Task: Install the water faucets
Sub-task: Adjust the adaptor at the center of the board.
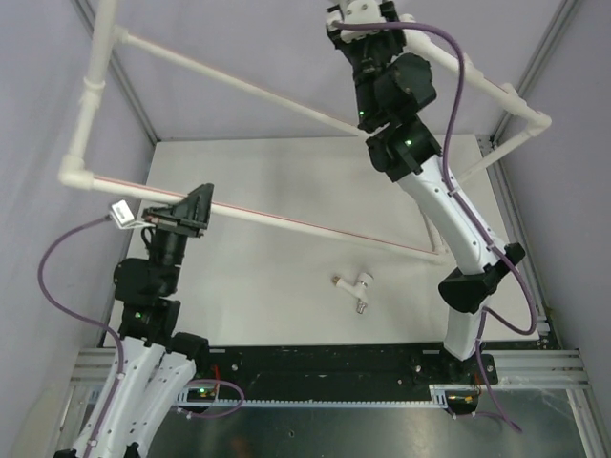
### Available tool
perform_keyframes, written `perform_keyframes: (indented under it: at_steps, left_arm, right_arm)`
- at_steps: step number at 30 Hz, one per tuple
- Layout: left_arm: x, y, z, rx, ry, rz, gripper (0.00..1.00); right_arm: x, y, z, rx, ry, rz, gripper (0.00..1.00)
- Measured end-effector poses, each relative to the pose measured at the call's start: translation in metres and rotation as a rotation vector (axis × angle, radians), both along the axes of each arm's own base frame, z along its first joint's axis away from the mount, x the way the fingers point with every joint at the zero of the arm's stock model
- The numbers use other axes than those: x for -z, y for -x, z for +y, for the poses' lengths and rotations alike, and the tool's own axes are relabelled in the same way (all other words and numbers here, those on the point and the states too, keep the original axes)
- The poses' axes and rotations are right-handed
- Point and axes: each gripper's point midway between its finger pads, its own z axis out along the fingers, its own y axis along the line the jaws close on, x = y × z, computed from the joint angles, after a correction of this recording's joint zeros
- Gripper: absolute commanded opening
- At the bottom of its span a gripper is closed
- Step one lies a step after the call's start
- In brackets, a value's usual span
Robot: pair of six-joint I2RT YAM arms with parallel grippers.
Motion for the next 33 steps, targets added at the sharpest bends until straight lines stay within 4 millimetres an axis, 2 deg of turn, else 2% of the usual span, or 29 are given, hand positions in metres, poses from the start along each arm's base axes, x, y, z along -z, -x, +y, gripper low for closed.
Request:
perform_keyframes:
  at_steps: [6, 8, 10, 13, 15, 19, 21, 24, 28, 33]
  left_arm:
    - [-0.073, 0.002, -0.007, 0.001, -0.12, -0.079, 0.05]
    - [-0.1, -0.003, -0.016, 0.024, -0.168, -0.105, 0.05]
    - [-0.118, -0.016, -0.022, 0.033, -0.196, -0.105, 0.04]
    - [-0.142, -0.042, -0.034, 0.054, -0.255, -0.096, 0.02]
    - [-0.154, -0.059, -0.044, 0.077, -0.291, -0.098, 0.01]
    - [-0.172, -0.09, -0.059, 0.108, -0.35, -0.087, 0.0]
    - [-0.181, -0.101, -0.064, 0.12, -0.375, -0.081, 0.0]
    - [-0.191, -0.11, -0.071, 0.141, -0.412, -0.082, 0.0]
    - [-0.202, -0.113, -0.073, 0.147, -0.464, -0.072, 0.0]
    - [-0.216, -0.105, -0.069, 0.124, -0.53, -0.098, 0.0]
  right_arm:
    - [-0.033, 0.03, -0.037, -0.04, -0.173, -0.04, 0.0]
    - [-0.051, 0.054, -0.048, -0.116, -0.249, -0.08, 0.0]
    - [-0.068, 0.081, -0.065, -0.178, -0.313, -0.121, 0.0]
    - [-0.089, 0.13, -0.12, -0.202, -0.42, -0.197, 0.0]
    - [-0.096, 0.161, -0.154, -0.198, -0.477, -0.244, 0.0]
    - [-0.089, 0.202, -0.191, -0.207, -0.543, -0.287, 0.0]
    - [-0.08, 0.214, -0.204, -0.198, -0.567, -0.292, 0.0]
    - [-0.057, 0.213, -0.208, -0.184, -0.567, -0.255, 0.0]
    - [-0.013, 0.191, -0.201, -0.138, -0.528, -0.148, 0.01]
    - [0.034, 0.167, -0.206, -0.044, -0.466, -0.029, 0.48]
